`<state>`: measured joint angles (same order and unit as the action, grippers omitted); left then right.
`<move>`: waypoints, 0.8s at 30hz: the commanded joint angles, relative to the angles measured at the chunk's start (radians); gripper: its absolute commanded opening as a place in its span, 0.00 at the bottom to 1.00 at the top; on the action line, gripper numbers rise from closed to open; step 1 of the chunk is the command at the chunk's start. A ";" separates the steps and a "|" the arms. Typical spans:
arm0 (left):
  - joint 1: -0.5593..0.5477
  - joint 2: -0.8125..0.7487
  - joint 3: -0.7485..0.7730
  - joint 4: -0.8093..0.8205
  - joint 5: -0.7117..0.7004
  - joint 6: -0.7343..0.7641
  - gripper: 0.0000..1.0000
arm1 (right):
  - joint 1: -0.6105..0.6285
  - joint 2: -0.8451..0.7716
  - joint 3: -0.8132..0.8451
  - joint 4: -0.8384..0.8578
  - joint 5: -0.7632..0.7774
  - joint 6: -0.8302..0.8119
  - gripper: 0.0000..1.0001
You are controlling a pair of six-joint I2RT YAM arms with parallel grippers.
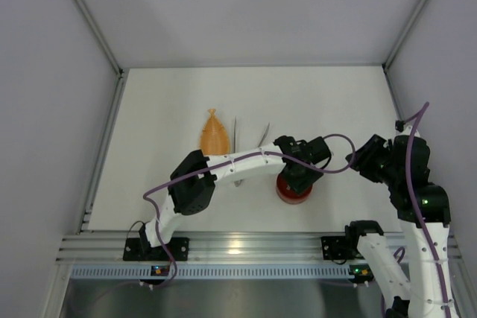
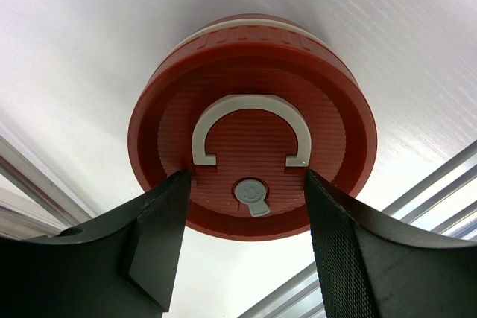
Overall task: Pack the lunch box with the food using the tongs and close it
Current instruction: Close the box lid on the packing box.
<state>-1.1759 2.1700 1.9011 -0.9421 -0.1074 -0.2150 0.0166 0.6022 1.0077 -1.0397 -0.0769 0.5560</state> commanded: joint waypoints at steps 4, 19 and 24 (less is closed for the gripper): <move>0.015 -0.050 -0.042 -0.001 -0.023 0.017 0.69 | -0.004 -0.002 -0.001 0.036 -0.004 -0.024 0.40; 0.021 -0.117 -0.073 0.078 0.072 0.026 0.73 | -0.006 0.004 -0.001 0.035 -0.008 -0.030 0.40; 0.022 -0.133 -0.077 0.088 0.094 0.037 0.73 | -0.004 0.001 -0.009 0.036 -0.009 -0.030 0.40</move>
<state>-1.1572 2.1090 1.8267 -0.8913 -0.0399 -0.1997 0.0166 0.6025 1.0077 -1.0397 -0.0803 0.5411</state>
